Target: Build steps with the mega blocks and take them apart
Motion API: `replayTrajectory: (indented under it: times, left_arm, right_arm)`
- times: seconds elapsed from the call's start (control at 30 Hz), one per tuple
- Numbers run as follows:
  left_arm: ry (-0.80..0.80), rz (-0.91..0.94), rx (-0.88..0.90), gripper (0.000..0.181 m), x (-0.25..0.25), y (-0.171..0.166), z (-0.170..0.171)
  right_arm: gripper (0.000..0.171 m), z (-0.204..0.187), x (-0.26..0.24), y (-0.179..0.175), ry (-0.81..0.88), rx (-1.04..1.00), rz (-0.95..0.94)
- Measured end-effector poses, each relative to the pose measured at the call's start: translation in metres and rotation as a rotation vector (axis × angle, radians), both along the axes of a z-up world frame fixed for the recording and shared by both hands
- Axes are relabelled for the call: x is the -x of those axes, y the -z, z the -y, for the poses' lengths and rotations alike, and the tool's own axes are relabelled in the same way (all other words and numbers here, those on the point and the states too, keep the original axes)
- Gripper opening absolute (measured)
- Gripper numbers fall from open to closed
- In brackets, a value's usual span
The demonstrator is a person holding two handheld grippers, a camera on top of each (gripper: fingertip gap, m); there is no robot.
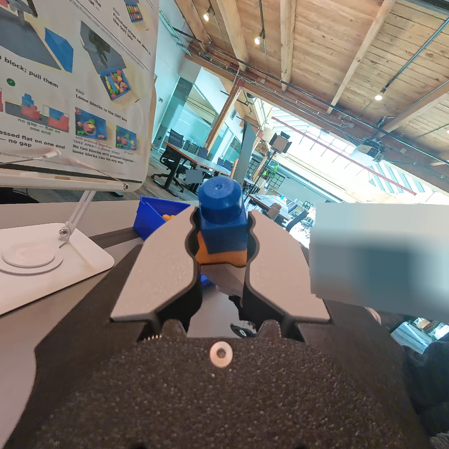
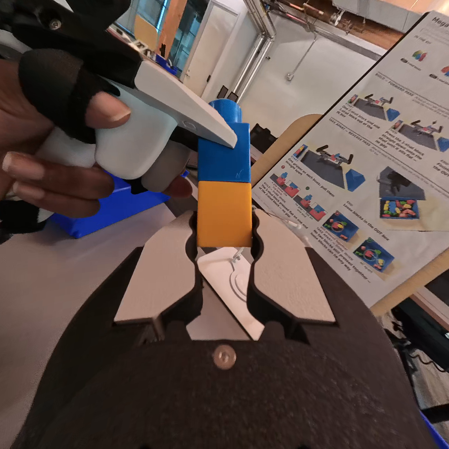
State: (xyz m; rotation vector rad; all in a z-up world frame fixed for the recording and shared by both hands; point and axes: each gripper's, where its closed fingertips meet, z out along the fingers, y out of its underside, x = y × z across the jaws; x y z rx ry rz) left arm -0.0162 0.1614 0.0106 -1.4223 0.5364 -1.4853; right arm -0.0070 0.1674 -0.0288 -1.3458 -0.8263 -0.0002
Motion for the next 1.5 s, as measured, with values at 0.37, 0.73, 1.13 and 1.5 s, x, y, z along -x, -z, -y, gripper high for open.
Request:
replayTrajectory:
  times: [0.37,0.73,1.13,1.5]
  left_arm:
    - [-0.019,-0.064,-0.025,0.037,-0.001,0.007,-0.003]
    - [-0.219,0.02,-0.121,0.037,0.071,-0.033,-0.025]
    - [-0.493,-0.589,-0.197,0.037,0.026,0.091,-0.078]
    - [-0.662,-0.961,-0.032,0.037,0.047,0.214,-0.122]
  right_arm:
    - [0.041,-0.005,-0.001,0.01,-0.025,-0.011,-0.008]
    - [0.041,-0.033,-0.035,0.043,0.044,0.079,-0.063]
    - [0.041,-0.039,-0.087,0.013,0.138,0.031,-0.222]
    - [0.041,-0.039,-0.109,0.002,0.17,0.023,-0.299]
